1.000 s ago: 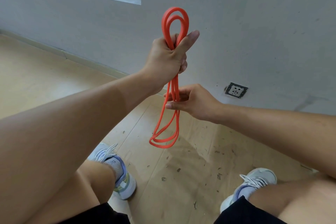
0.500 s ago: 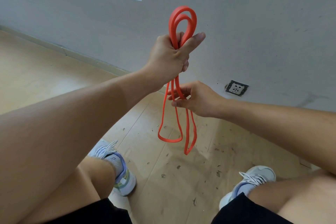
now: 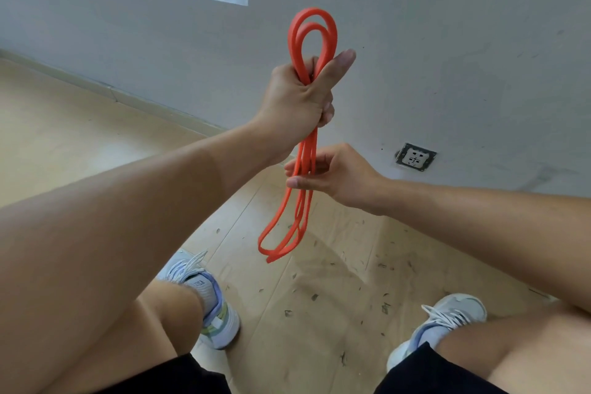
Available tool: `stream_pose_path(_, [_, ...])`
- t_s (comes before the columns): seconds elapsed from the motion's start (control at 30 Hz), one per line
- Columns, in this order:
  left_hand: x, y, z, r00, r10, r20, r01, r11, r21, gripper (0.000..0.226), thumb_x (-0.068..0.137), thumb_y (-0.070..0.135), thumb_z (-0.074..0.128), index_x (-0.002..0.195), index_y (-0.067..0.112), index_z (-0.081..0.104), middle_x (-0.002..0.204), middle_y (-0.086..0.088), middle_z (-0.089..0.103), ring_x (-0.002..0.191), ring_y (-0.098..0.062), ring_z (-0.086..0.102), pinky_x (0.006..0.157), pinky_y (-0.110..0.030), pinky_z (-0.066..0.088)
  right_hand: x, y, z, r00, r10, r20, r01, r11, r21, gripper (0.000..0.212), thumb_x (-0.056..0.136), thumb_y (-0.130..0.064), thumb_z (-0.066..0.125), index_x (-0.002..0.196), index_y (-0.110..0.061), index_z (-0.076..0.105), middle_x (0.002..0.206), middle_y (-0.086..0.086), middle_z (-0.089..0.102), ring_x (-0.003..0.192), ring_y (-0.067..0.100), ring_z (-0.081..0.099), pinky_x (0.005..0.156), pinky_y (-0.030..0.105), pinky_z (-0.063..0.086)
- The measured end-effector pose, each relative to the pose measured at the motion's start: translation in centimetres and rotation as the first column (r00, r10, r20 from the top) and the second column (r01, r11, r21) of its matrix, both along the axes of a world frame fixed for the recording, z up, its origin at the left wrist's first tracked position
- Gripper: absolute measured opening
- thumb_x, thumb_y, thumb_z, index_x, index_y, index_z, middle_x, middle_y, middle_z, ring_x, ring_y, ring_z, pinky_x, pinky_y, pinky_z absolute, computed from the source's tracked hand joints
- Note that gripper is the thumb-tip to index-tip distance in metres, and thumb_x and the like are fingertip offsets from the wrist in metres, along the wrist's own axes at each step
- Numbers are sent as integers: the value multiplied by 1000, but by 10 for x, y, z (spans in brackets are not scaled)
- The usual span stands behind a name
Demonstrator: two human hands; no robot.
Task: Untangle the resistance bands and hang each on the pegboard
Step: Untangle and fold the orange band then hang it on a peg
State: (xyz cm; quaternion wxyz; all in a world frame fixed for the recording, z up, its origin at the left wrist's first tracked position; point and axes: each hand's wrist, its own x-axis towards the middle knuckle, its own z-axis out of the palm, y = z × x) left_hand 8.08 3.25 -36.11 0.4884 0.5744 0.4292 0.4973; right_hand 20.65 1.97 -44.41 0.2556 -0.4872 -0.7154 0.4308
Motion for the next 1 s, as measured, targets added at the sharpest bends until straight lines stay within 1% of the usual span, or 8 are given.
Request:
stream_pose_path(0.2, [-17,10,5,995,87,52,-86,996,-14,40,95,41,67,71,15,50,55,-4,45,53,-20,52,62,-27,52,4,3,3,991,-78,-107,73,996,-50,22,87,-17,81,107,-9,77,99,4,79,95,19,77,97,43,60])
stream_pose_path(0.37, [-43,26,-4,949,186,253,-145,975,-171,32,93,38,71,84,10,59,53,-1,50,77,-24,75,79,-31,59,19,11,9,951,-195,-238,176,980,-98,26,78,-16,89,102,-18,78,93,6,80,89,23,78,93,46,62])
stream_pose_path(0.57, [-61,41,-24,844,284,455,-79,905,-418,27,92,23,74,93,3,57,69,-5,62,91,-28,77,78,-31,62,27,12,24,980,-187,-62,193,975,107,21,87,-29,82,107,-31,80,87,-2,79,81,17,75,77,34,64])
stream_pose_path(0.7, [-67,46,-30,811,373,451,-74,829,-554,24,91,17,75,103,5,59,95,-9,68,90,-21,73,88,-31,60,33,17,28,969,-244,47,227,947,228,17,89,-30,81,106,-33,82,68,-13,72,58,1,62,57,12,47])
stream_pose_path(0.8, [-78,53,-40,831,529,170,-354,740,-572,80,75,29,90,139,6,48,108,-6,61,90,-18,65,86,-29,52,41,19,30,958,-250,141,208,944,256,17,90,-30,80,107,-34,82,68,-14,72,56,3,59,55,14,44])
stream_pose_path(0.87, [-80,49,-42,821,553,-144,-566,752,-337,101,73,34,91,153,18,31,123,1,54,108,-16,54,96,-31,39,46,20,31,951,-222,214,166,954,249,18,90,-25,80,107,-31,82,62,-23,67,54,-7,57,54,7,39])
stream_pose_path(0.93, [-73,38,-39,852,405,-331,-446,893,-57,76,80,32,85,145,23,47,131,6,58,118,-13,53,101,-28,39,48,18,33,935,-166,314,89,965,245,18,90,-23,80,107,-28,83,66,-22,69,57,-9,57,56,7,38])
stream_pose_path(1.0, [-58,23,-34,877,100,-470,-118,993,-10,56,85,31,81,135,24,58,129,9,65,117,-9,59,100,-22,42,47,15,34,909,-102,403,-4,968,252,19,90,-25,80,109,-27,82,85,-14,78,71,-6,63,64,8,41])
